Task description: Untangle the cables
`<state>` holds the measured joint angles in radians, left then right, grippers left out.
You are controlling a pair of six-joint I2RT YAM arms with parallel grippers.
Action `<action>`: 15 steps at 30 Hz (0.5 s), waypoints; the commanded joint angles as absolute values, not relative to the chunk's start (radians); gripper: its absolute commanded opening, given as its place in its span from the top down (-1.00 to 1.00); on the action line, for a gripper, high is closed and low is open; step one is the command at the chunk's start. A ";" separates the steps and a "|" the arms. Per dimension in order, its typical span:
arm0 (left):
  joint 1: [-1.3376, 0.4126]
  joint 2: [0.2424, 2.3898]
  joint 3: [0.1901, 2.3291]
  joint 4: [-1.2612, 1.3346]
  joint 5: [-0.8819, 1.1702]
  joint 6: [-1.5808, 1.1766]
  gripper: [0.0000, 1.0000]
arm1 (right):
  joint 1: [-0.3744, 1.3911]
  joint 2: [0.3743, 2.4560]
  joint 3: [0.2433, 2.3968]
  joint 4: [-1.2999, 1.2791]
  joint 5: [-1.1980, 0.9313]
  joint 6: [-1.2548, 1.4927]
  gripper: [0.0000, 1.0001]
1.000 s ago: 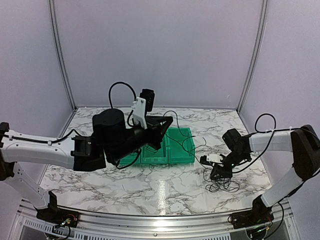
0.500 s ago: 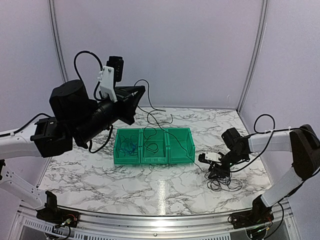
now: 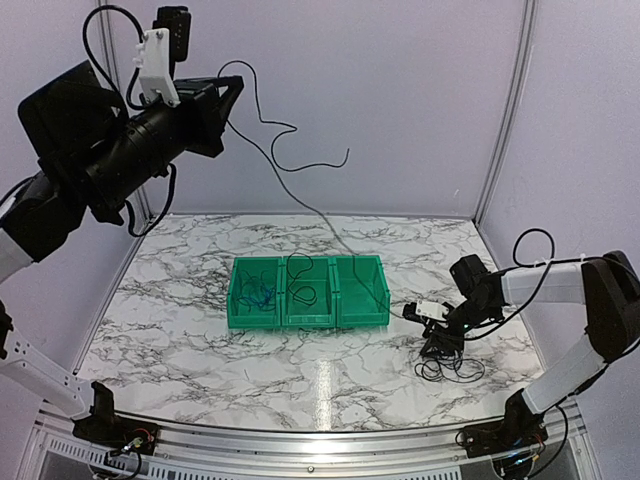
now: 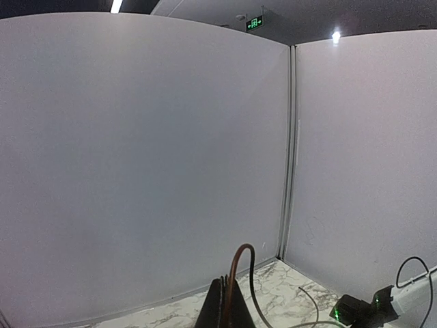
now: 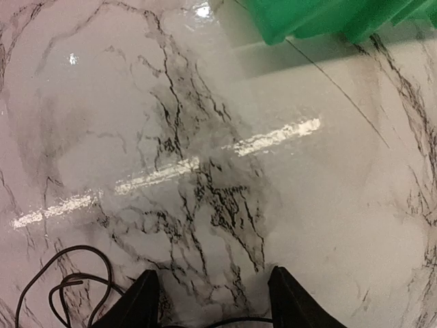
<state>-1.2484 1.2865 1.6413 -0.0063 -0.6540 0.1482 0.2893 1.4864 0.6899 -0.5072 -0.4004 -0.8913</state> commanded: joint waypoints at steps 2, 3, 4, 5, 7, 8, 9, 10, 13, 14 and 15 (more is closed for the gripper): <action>-1.244 1.324 1.713 -0.091 -0.716 0.226 1.00 | 0.252 1.460 0.686 -0.592 -0.387 -0.879 -0.11; -1.244 1.329 1.723 -0.096 -0.723 0.228 1.00 | 0.250 1.451 0.689 -0.596 -0.394 -0.879 -0.11; -1.244 1.333 1.731 -0.098 -0.727 0.232 1.00 | 0.248 1.443 0.691 -0.603 -0.401 -0.881 -0.11; -1.244 1.337 1.740 -0.099 -0.731 0.237 1.00 | 0.244 1.436 0.693 -0.610 -0.408 -0.884 -0.12; -1.244 1.349 1.764 -0.100 -0.739 0.249 1.00 | 0.239 1.421 0.701 -0.628 -0.430 -0.895 -0.15; -1.242 1.358 1.781 -0.100 -0.740 0.250 1.00 | 0.238 1.413 0.709 -0.650 -0.450 -0.902 -0.17; -1.241 1.368 1.795 -0.101 -0.737 0.250 1.00 | 0.237 1.402 0.731 -0.680 -0.493 -0.909 -0.19; -1.240 1.383 1.811 -0.104 -0.730 0.251 1.00 | 0.238 1.384 0.751 -0.714 -0.534 -0.915 -0.24; -1.238 1.431 1.856 -0.117 -0.725 0.257 1.00 | 0.238 1.318 0.806 -0.780 -0.633 -0.929 -0.36; -1.238 1.445 1.869 -0.117 -0.725 0.264 1.00 | 0.238 1.298 0.819 -0.794 -0.656 -0.936 -0.43; -1.238 1.461 1.891 -0.117 -0.727 0.268 1.00 | 0.238 1.277 0.824 -0.801 -0.667 -0.941 -0.49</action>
<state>-1.2434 1.4178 1.8236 -0.1040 -0.7162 0.2367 0.2420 1.3647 0.7422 -0.7074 -0.5236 -0.9092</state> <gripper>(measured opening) 0.010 0.696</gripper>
